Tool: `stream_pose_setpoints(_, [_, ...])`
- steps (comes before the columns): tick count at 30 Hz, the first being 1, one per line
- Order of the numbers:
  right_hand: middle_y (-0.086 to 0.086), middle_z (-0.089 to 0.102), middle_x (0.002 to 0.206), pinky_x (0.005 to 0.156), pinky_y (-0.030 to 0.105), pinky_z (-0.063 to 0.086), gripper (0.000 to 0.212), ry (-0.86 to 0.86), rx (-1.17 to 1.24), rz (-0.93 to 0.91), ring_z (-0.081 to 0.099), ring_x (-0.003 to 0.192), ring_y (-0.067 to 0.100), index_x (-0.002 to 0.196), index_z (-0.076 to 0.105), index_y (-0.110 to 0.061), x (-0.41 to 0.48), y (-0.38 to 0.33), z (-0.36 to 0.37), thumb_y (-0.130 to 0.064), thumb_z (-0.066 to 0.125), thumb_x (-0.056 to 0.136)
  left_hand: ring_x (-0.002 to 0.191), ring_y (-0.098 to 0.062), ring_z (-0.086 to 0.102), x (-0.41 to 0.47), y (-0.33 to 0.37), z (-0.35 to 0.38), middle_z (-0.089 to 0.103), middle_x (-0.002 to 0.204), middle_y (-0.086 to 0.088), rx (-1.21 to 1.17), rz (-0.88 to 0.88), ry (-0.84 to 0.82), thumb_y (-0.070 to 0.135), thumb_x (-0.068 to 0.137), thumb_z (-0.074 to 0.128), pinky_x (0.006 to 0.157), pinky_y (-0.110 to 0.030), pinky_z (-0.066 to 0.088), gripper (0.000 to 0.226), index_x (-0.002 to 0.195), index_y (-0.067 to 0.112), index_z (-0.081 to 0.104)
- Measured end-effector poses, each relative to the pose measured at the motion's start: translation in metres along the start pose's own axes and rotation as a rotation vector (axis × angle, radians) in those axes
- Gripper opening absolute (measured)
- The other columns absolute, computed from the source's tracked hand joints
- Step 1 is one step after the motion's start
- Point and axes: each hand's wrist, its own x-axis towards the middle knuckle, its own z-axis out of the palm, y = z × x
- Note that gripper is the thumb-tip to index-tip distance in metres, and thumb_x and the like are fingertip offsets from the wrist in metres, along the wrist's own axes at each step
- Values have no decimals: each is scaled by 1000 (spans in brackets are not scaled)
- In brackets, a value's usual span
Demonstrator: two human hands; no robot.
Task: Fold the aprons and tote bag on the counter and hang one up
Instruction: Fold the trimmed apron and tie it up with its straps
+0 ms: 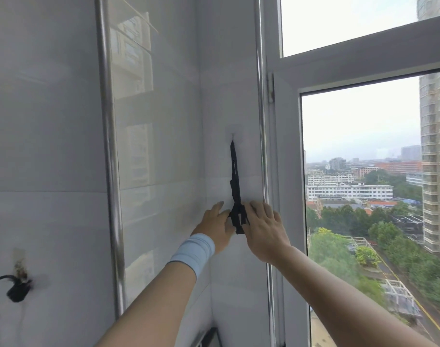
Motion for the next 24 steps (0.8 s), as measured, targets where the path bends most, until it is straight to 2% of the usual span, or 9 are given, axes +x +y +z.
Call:
stream_pose_setpoints(2, [-2, 35, 137, 108, 35, 31, 53, 9, -5, -26, 35, 126, 23, 149, 28, -20, -4, 2, 4, -32, 35, 98, 131, -23, 35, -1, -3, 5, 41, 146, -1, -2, 19, 7, 37, 102, 28, 106, -39, 38, 42, 139, 22, 43])
stream_pose_setpoints(3, [-2, 36, 138, 109, 35, 30, 55, -2, -17, -41, 35, 127, 23, 150, 27, -19, -7, 4, 8, -29, 37, 97, 129, -22, 37, -3, -5, 10, 44, 143, -1, 4, 28, 21, 36, 103, 28, 105, -39, 39, 42, 139, 22, 43])
stream_pose_setpoints(8, [-2, 38, 142, 114, 35, 27, 62, 6, 4, -31, 35, 132, 22, 152, 28, -16, -17, 4, 20, -18, 47, 93, 139, -17, 25, -14, -11, 29, 33, 152, 4, -12, 17, 59, 36, 101, 38, 111, -36, 33, 51, 149, 23, 29])
stream_pose_setpoints(12, [0, 38, 138, 109, 35, 34, 50, 50, 65, 10, 35, 127, 22, 145, 34, -15, -15, 4, 19, -27, 41, 97, 137, -19, 26, -6, -11, 20, 28, 152, 3, -30, 47, 100, 33, 100, 38, 108, -36, 35, 47, 145, 20, 36])
stream_pose_setpoints(14, [0, 39, 137, 108, 38, 37, 49, 28, 57, 23, 36, 126, 23, 144, 36, -16, -20, 7, 20, -30, 38, 98, 137, -20, 27, -4, -10, 21, 23, 153, 3, -57, 32, 104, 35, 100, 39, 110, -35, 34, 51, 148, 19, 32])
stream_pose_setpoints(17, [1, 43, 137, 104, 39, 40, 50, -21, 12, 4, 42, 123, 26, 147, 37, -16, -30, 11, 25, -24, 43, 97, 139, -19, 27, -7, -8, 29, 19, 156, 5, -97, -1, 59, 41, 98, 42, 113, -34, 30, 61, 152, 19, 23])
stream_pose_setpoints(19, [1, 44, 137, 103, 38, 39, 49, -41, -13, 15, 42, 123, 26, 147, 37, -17, -29, 9, 23, -22, 43, 98, 142, -20, 23, -7, -9, 29, 17, 158, 5, -57, -14, 17, 45, 97, 43, 114, -36, 28, 66, 153, 19, 19])
stream_pose_setpoints(22, [3, 44, 137, 102, 40, 36, 47, -93, -8, 23, 40, 124, 28, 147, 34, -19, -18, 6, 9, -28, 37, 101, 147, -22, 12, -3, -10, 14, 15, 161, 1, 125, -25, -27, 50, 97, 37, 118, -41, 21, 67, 153, 20, 17])
stream_pose_setpoints(24, [5, 40, 141, 104, 42, 35, 51, -133, 9, 27, 36, 128, 29, 148, 26, -21, -13, 4, -1, -33, 37, 100, 148, -22, 7, -5, -8, 6, 12, 162, 1, 148, -20, 26, 48, 98, 36, 119, -41, 16, 64, 153, 21, 19])
